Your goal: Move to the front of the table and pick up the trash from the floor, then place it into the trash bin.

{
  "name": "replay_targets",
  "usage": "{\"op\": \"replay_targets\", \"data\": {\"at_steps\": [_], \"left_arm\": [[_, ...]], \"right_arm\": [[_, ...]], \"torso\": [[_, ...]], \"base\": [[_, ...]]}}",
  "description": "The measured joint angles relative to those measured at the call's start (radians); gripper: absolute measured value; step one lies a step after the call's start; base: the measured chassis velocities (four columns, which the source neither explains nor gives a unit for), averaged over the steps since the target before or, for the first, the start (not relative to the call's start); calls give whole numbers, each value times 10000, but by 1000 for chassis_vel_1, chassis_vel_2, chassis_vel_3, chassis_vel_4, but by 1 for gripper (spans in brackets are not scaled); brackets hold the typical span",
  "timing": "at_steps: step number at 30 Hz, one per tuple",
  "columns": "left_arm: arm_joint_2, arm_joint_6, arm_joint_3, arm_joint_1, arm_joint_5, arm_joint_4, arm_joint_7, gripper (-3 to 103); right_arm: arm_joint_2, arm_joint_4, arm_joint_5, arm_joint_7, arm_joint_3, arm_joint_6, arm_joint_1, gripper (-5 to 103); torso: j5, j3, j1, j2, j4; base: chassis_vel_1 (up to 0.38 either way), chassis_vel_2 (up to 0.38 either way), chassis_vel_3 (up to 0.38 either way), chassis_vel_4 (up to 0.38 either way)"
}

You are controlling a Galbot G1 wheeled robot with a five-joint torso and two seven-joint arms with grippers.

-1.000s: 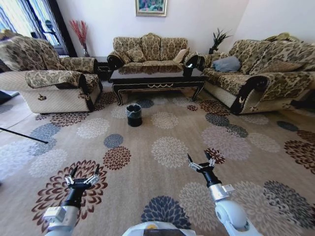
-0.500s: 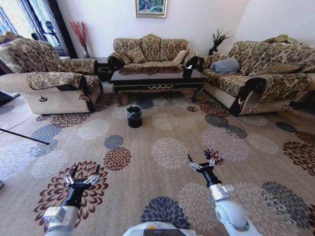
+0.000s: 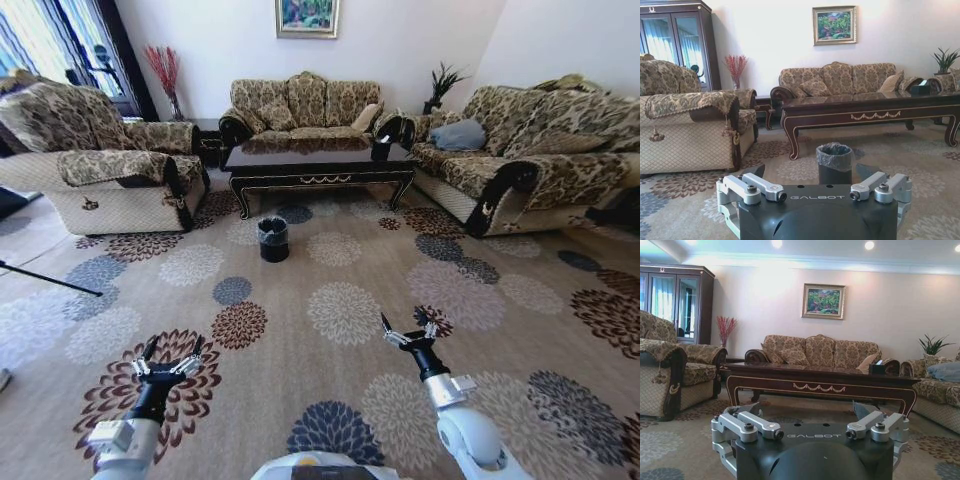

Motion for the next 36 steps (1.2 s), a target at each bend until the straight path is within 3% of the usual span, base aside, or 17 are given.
{"op": "replay_targets", "data": {"at_steps": [36], "left_arm": [[0,0,0,0,0,0,0,100]], "right_arm": [[0,0,0,0,0,0,1,100]], "torso": [[0,890,588,1474,0]], "base": [[0,0,0,0]]}}
